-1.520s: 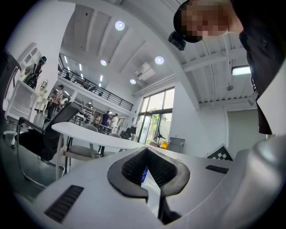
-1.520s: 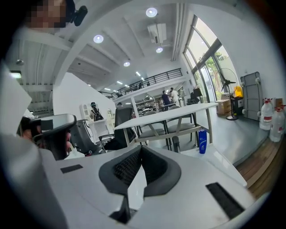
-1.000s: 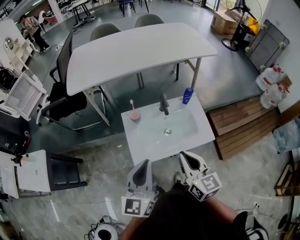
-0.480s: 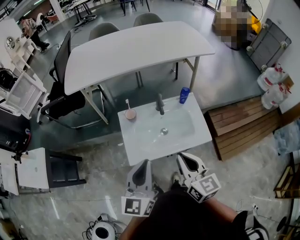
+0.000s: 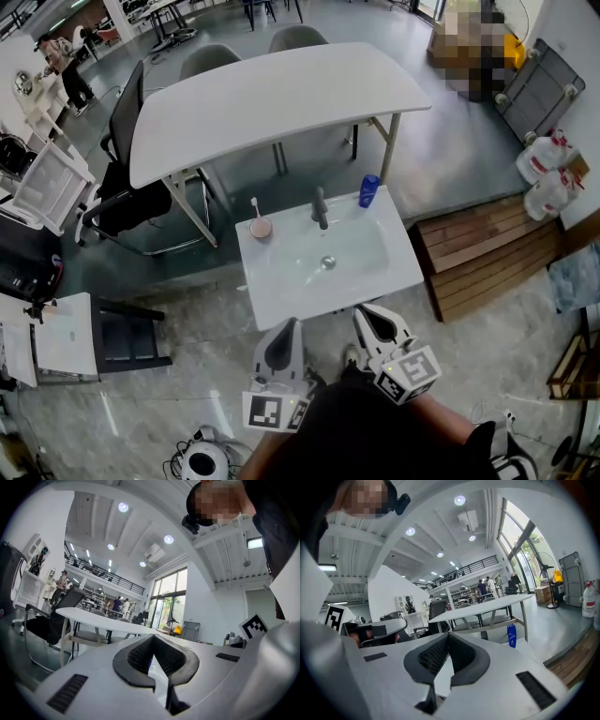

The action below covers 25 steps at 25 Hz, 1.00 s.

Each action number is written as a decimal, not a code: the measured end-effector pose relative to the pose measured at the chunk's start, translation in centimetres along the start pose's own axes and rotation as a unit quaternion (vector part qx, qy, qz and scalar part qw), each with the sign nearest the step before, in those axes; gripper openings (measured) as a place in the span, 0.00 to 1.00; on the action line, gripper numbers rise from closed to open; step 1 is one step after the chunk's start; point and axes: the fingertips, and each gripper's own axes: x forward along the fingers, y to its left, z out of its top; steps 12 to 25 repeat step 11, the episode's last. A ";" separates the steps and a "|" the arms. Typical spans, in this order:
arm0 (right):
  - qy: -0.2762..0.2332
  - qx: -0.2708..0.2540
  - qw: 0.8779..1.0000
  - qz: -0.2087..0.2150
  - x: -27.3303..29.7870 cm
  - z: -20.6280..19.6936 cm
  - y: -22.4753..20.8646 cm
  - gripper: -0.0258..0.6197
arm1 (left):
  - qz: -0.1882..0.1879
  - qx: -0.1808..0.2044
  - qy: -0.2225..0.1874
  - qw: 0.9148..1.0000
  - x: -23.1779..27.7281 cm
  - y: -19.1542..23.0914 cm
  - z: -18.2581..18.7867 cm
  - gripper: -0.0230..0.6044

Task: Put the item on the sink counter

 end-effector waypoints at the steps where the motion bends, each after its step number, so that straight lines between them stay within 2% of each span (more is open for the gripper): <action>1: 0.000 0.000 1.000 0.000 -0.1 0.0 0.0 0.05 | 0.000 -0.003 0.001 1.000 0.0 -0.1 0.0 0.06; 11: -0.002 0.000 1.000 -0.004 -0.1 0.0 -0.2 0.05 | 0.003 -0.022 0.002 1.000 0.2 -0.2 0.0 0.06; 25: -0.002 0.000 1.000 -0.004 -0.1 0.0 -0.2 0.05 | 0.003 -0.022 0.002 1.000 0.2 -0.2 0.0 0.06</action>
